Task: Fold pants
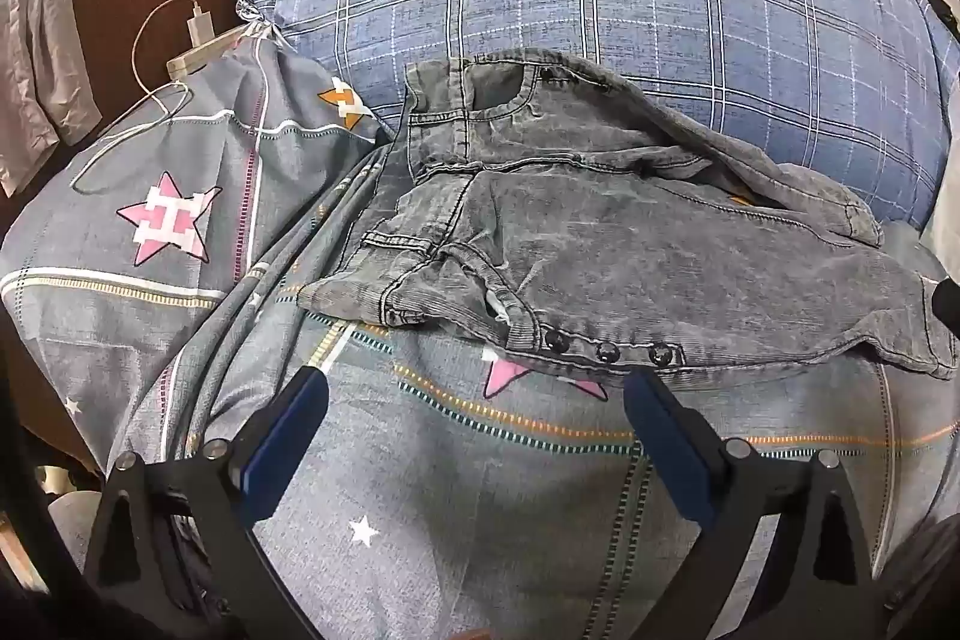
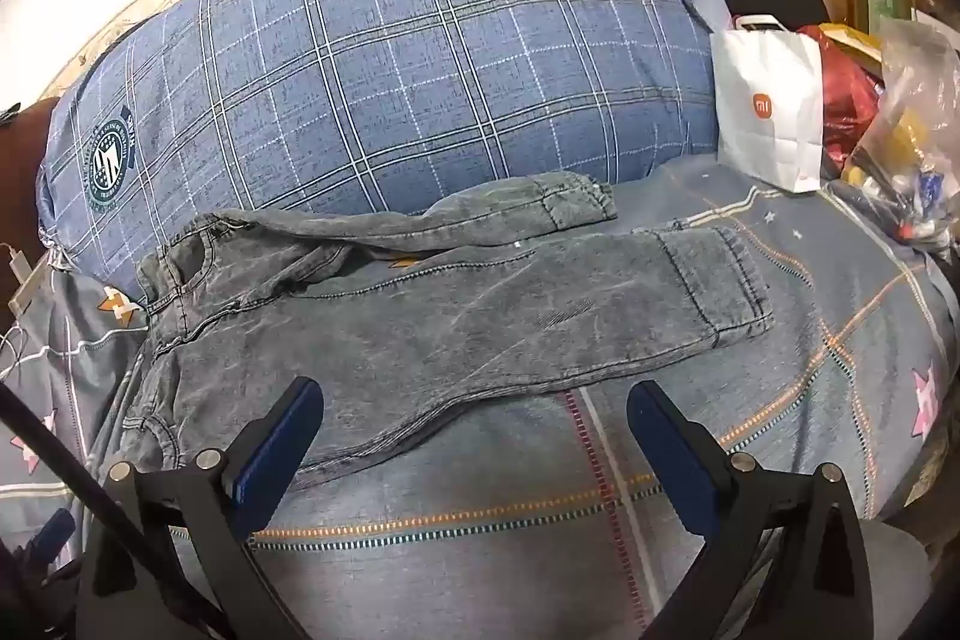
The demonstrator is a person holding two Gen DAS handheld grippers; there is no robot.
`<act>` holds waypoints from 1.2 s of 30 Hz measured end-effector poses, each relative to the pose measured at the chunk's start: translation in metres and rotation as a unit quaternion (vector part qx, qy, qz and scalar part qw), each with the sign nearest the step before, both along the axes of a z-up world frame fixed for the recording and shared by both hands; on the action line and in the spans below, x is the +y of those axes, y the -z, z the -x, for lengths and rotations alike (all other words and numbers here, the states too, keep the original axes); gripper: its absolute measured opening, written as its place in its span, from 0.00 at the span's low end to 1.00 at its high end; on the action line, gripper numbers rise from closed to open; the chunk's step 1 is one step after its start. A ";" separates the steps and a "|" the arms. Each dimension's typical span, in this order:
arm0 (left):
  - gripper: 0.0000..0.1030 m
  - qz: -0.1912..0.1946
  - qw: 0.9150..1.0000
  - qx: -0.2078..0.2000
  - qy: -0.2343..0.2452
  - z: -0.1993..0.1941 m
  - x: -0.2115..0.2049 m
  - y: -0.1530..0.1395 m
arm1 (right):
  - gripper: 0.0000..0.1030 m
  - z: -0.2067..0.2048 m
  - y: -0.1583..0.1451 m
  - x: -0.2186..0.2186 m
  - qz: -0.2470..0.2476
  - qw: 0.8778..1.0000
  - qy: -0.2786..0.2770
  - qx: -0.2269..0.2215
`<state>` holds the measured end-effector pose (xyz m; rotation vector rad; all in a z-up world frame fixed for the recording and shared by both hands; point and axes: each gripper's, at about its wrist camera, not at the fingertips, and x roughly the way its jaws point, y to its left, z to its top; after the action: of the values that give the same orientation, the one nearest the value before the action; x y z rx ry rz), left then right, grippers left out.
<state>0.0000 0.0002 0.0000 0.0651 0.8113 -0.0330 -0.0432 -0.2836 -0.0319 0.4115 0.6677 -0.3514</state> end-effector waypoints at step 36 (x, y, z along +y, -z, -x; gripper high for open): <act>0.96 -0.007 1.000 -0.005 -0.003 0.004 0.002 -0.006 | 1.00 0.001 0.002 0.002 -0.010 1.000 -0.010 -0.010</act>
<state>-0.0037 0.0020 0.0060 0.0771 0.8014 -0.0218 -0.0445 -0.2821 -0.0335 0.4268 0.6550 -0.3213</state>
